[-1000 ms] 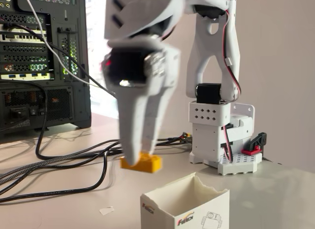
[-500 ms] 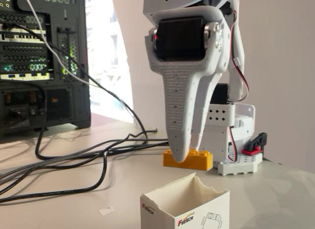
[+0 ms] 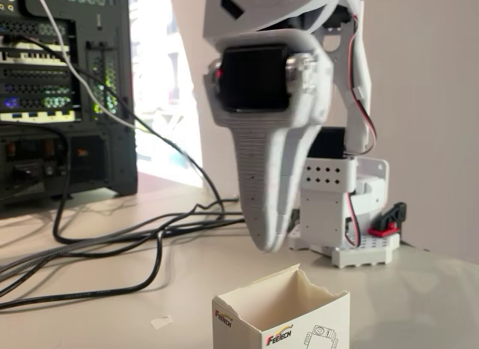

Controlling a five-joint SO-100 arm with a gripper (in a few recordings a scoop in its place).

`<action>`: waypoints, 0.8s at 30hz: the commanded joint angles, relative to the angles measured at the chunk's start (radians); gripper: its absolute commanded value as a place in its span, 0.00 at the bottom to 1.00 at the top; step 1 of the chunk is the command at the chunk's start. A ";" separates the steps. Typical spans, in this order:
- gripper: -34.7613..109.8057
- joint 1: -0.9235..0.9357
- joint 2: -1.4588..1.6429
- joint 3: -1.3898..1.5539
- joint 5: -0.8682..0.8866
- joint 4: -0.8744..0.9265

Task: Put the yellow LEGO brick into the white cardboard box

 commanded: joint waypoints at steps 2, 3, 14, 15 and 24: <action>0.18 0.098 0.347 0.195 -0.084 -0.112; 0.18 0.115 0.390 0.245 -0.092 -0.135; 0.18 0.219 0.713 0.667 -0.049 -0.313; 0.18 0.230 0.736 0.698 -0.044 -0.327; 0.18 0.310 0.930 0.925 -0.028 -0.408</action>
